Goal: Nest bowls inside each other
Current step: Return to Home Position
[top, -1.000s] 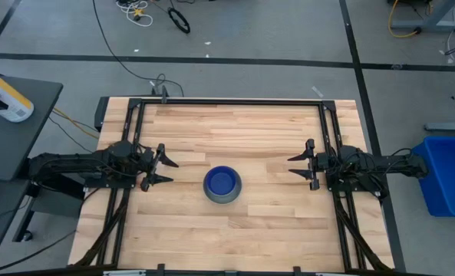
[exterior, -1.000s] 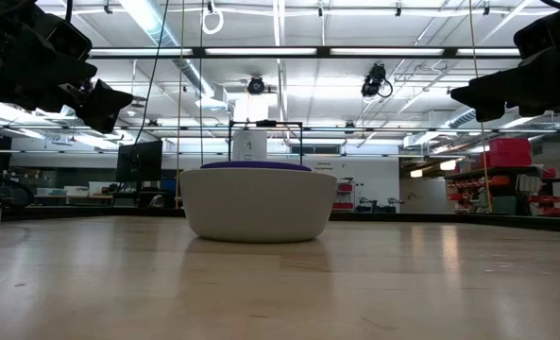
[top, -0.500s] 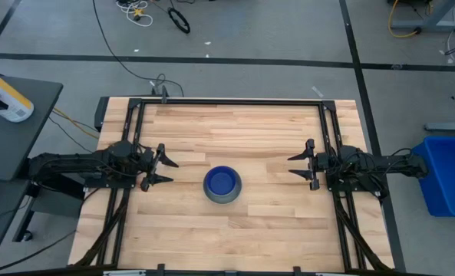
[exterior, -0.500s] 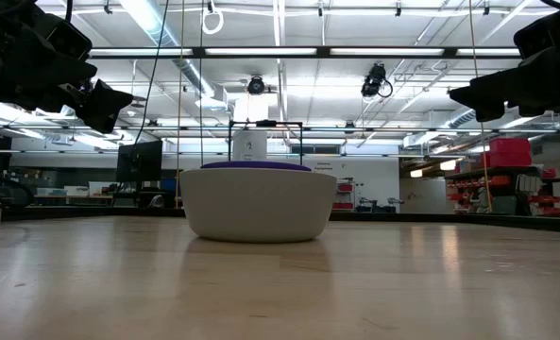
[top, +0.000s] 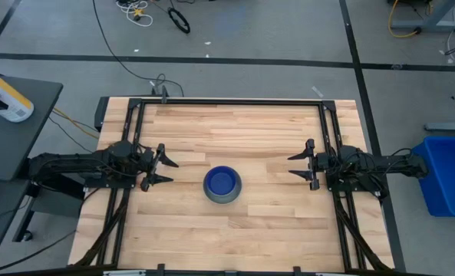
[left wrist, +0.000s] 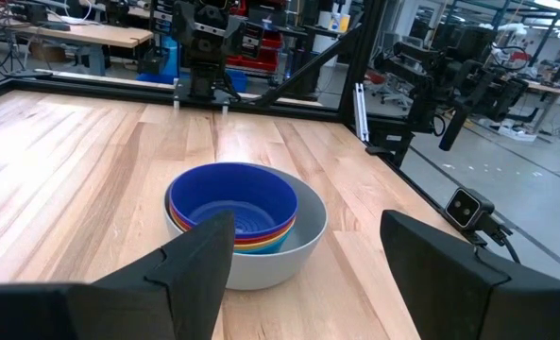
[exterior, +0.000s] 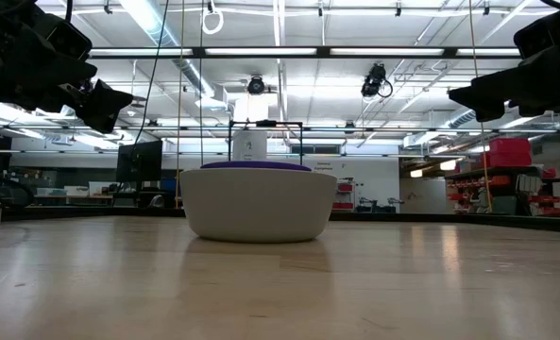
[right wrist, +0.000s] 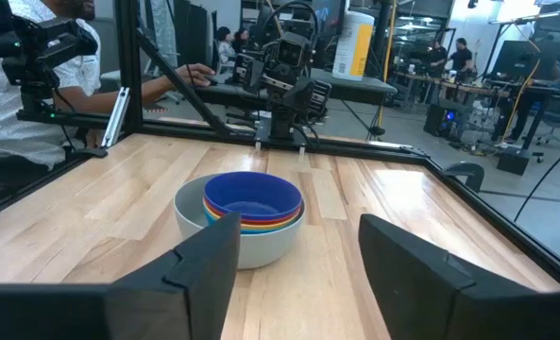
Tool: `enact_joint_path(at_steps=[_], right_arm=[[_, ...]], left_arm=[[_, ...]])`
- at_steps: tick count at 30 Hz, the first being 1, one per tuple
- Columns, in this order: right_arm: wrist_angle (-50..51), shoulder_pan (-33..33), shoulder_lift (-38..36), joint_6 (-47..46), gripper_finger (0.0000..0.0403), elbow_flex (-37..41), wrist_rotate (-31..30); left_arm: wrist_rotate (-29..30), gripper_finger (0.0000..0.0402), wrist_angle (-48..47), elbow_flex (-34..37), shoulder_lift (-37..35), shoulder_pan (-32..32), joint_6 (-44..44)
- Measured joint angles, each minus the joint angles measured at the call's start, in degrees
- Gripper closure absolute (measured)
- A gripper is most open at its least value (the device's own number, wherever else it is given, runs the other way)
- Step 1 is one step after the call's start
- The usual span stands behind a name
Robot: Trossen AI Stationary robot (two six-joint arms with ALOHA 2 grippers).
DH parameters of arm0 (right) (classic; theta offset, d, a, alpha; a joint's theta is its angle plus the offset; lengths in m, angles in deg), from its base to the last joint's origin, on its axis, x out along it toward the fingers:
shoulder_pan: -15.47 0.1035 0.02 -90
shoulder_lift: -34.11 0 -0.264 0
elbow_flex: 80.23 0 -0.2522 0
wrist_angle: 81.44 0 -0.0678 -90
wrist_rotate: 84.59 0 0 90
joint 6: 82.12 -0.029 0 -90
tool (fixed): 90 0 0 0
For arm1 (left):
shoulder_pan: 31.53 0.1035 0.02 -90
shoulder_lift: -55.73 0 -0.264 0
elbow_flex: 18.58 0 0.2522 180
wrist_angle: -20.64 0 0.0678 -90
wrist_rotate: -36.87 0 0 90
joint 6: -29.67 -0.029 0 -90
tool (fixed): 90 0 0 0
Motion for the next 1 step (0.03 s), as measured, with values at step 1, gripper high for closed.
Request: enact_joint_path(at_steps=[1], right_arm=[[0.0,0.0,0.0,0.0,0.0174,0.0,0.0]], left_arm=[[0.0,0.0127,0.0,0.0,0.0,0.0,0.0]])
